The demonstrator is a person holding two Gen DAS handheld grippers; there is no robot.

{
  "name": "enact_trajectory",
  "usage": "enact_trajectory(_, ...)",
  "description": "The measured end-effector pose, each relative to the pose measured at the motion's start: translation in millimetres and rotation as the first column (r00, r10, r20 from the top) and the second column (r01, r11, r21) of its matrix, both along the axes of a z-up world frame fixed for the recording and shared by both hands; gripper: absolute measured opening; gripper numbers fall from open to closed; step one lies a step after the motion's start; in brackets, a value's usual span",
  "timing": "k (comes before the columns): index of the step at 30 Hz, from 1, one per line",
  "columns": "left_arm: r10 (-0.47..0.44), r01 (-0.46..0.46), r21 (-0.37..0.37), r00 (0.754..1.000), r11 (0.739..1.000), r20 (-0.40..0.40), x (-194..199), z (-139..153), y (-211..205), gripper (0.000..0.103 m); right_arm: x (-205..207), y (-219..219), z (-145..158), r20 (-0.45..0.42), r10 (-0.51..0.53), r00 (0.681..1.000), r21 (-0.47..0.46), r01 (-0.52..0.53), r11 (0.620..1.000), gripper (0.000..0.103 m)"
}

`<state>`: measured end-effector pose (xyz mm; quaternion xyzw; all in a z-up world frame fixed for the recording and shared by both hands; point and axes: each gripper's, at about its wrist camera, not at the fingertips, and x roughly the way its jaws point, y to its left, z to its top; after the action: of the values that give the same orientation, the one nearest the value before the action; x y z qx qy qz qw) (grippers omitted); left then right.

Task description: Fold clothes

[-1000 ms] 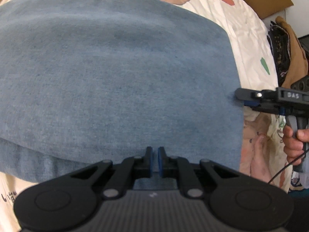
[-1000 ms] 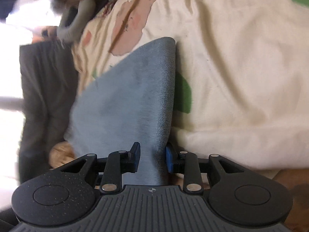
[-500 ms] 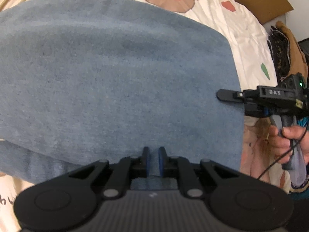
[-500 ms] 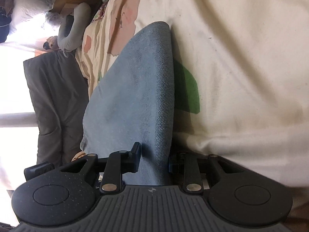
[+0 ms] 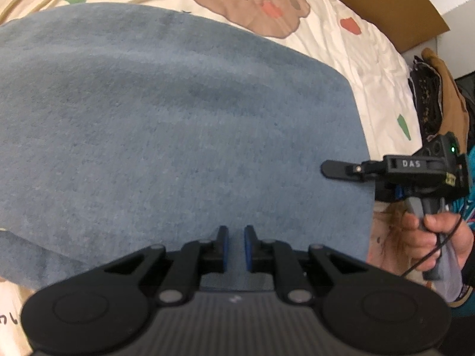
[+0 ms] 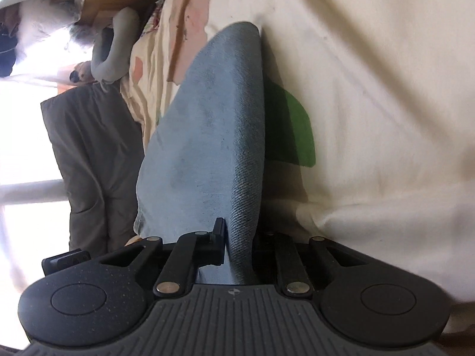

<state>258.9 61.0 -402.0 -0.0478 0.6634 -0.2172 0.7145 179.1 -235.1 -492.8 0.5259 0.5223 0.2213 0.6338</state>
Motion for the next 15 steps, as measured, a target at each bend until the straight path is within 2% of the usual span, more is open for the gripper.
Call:
enact_trajectory(2,0.004,-0.004,-0.002,1.0,1.0,0.0,1.5,-1.1,-2.2,0.01,1.4,3.8,4.1,0.015,0.011,1.0,-0.034,-0.01,0.999,0.006)
enact_trajectory(15,0.013,-0.011,-0.055,0.999,0.998,0.034,9.8,8.0,-8.8,0.011,11.8,-15.0,59.8,0.112,0.003,0.994,-0.111,0.01,0.994,0.005)
